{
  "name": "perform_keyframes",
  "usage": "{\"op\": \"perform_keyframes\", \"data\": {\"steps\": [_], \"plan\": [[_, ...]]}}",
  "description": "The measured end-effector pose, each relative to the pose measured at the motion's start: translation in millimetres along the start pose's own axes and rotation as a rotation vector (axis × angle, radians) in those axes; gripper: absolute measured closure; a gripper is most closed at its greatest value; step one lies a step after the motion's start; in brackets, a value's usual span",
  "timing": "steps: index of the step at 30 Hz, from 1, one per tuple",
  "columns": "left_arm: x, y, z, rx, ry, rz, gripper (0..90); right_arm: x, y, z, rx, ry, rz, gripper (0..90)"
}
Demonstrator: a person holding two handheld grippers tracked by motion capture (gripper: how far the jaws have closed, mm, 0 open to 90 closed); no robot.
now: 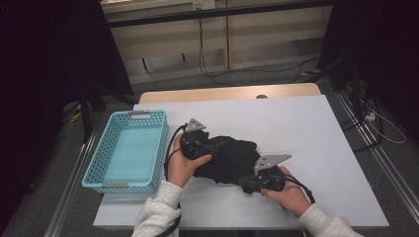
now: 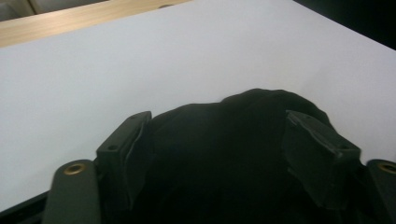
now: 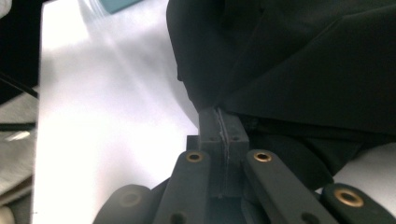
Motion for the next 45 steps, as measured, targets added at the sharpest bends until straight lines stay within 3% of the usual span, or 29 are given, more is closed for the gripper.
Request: {"op": "perform_keyframes", "data": {"steps": [2, 4, 7, 8, 11, 14, 18, 22, 26, 30, 33, 37, 41, 45], "plan": [[-4.9, 2.7, -4.9, 0.026, 0.028, -0.012, 31.0, -0.7, 0.4, -2.5, 0.005, -0.002, 0.004, 90.0], [-6.6, 7.3, -9.7, 0.043, 0.028, -0.018, 36.7, -2.8, 0.1, -3.3, 0.006, 0.007, 0.004, 89.8], [-8.2, 14.8, -14.4, 0.087, 0.057, -0.013, 54.7, -5.3, -0.5, -2.4, -0.003, 0.018, -0.009, 86.5], [-10.1, 16.5, -14.8, 0.115, 0.075, -0.008, 64.7, -6.0, -0.6, -1.8, -0.004, 0.036, 0.004, 84.8], [-19.6, 17.2, -16.0, 0.15, 0.114, -0.019, 77.1, -8.8, -1.0, 0.3, -0.014, 0.056, 0.003, 84.7], [-22.5, 19.2, -18.3, 0.174, 0.12, -0.02, 86.2, -12.2, -0.3, 0.3, -0.011, 0.053, -0.012, 83.8], [-17.8, 23.2, -13.4, 0.197, 0.126, 0.003, 88.3, -14.3, -2.3, 1.6, -0.019, 0.058, -0.015, 78.2], [-8.4, 20.2, 1.7, 0.175, 0.109, 0.025, 88.5, -16.9, -8.5, 8.5, -0.06, 0.091, -0.012, 61.0], [7.0, 17.7, 21.6, 0.15, 0.08, 0.058, 88.6, -26.0, -16.7, 22.0, -0.113, 0.14, -0.008, 49.6], [19.5, 19.2, 37.4, 0.132, 0.05, 0.086, 88.6, -42.9, -20.5, 36.8, -0.16, 0.215, -0.051, 44.7], [27.7, 18.9, 47.3, 0.113, 0.014, 0.099, 88.5, -52.1, -20.2, 38.8, -0.148, 0.272, -0.052, 43.7], [36.7, 19.5, 57.9, 0.094, -0.003, 0.126, 88.5, -61.2, -19.3, 30.6, -0.105, 0.303, -0.059, 42.4], [44.9, 20.7, 67.9, 0.078, -0.033, 0.148, 88.5, -69.8, -22.1, 27.7, -0.107, 0.332, -0.075, 43.1], [48.4, 22.9, 68.9, 0.07, -0.054, 0.163, 88.5, -73.3, -21.2, 21.2, -0.086, 0.32, -0.083, 44.2]]}}
Point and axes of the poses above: each handheld gripper's, and its own axes: z roughly backward along the jaws, y roughly out of its underside, x roughly to its left, the point moved 2 cm from there along -z, roughly forward along the jaws, and after that the axes turned 4 degrees about -y, right-handed, at the moved point
